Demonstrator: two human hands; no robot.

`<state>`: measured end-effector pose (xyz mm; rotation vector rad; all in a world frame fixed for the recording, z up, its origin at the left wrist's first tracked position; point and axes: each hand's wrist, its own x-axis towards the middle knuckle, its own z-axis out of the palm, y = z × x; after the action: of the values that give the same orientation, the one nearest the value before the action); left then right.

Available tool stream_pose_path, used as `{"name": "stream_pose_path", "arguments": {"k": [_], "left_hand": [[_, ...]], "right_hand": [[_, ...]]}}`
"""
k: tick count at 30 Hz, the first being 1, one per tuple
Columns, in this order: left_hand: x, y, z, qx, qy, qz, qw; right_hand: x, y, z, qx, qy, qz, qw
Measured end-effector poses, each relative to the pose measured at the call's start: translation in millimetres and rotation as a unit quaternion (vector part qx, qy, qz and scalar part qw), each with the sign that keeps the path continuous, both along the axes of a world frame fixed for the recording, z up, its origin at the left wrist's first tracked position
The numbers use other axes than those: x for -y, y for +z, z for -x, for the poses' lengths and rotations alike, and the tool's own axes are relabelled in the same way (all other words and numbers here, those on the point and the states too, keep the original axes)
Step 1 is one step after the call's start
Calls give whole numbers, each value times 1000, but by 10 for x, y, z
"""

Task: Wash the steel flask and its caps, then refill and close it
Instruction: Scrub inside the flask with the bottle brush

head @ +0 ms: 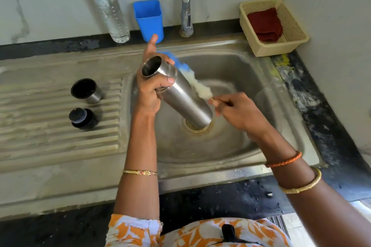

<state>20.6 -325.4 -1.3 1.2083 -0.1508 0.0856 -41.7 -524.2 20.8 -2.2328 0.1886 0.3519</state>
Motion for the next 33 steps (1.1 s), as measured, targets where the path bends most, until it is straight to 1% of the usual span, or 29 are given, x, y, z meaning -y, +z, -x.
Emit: {"name": "stream_pose_path", "arguments": {"k": [2,4,5,6,7,8,9,10,11,12,14,15,17,18,19,20,22,23,24,25,26,27,28,30,33], "left_hand": [[75,-28,-5,-7,-2,-67,998],[152,-63,7,-14,32,-83,996],[160,-57,20,-21,51,-65,996],[158,-34,22,-35,62,-21,997],[161,-8,15,-47,81,40,995],[160,22,11,-67,94,100,988],[137,21,-6,-95,99,147,980],[115,7,-27,-111,102,178,973],[99,-11,-40,-120,105,195,968],[95,-17,-44,-128,104,208,964],[118,-30,-22,-149,99,240,954],[148,-41,-2,-158,100,254,949],[180,-80,5,-157,111,287,938],[165,-97,3,-154,120,304,932],[150,-97,-8,-158,121,311,929],[155,-92,-13,-180,117,300,930],[274,-74,27,-260,114,229,931],[392,-102,71,-295,117,202,927],[518,-118,138,-320,119,192,920],[635,-140,201,-339,124,204,910],[711,-165,243,-355,129,225,898],[723,-198,255,-365,130,244,889],[686,-216,256,-374,124,248,885],[548,-252,240,-368,107,249,889],[363,-288,213,-317,77,264,908]], "right_hand": [[-114,148,-18,54,5,-21,998],[-155,163,3,72,6,-25,997],[-153,82,20,63,4,-27,998],[-134,-26,35,47,-5,-22,999],[-95,-143,44,29,-29,-20,999],[-43,-257,52,5,-78,-43,996],[5,-337,61,-25,-139,-100,985],[55,-395,58,-57,-195,-176,963],[105,-435,47,-80,-233,-237,940],[149,-464,26,-92,-248,-265,927],[197,-460,-8,-122,-241,-270,924],[204,-435,-13,-155,-224,-272,923],[197,-385,-4,-218,-186,-299,910],[188,-383,19,-229,-174,-321,902],[177,-372,47,-221,-174,-344,896],[158,-380,69,-191,-188,-372,889],[77,-389,92,-104,-222,-398,884],[17,-371,109,-50,-227,-387,892],[-40,-364,121,12,-217,-358,908],[-88,-359,143,74,-191,-311,928],[-111,-361,173,120,-156,-256,946],[-113,-355,208,147,-124,-207,959],[-89,-345,246,162,-100,-172,967],[29,-314,309,176,-72,-130,973],[282,-350,437,233,-19,-54,971]]}}
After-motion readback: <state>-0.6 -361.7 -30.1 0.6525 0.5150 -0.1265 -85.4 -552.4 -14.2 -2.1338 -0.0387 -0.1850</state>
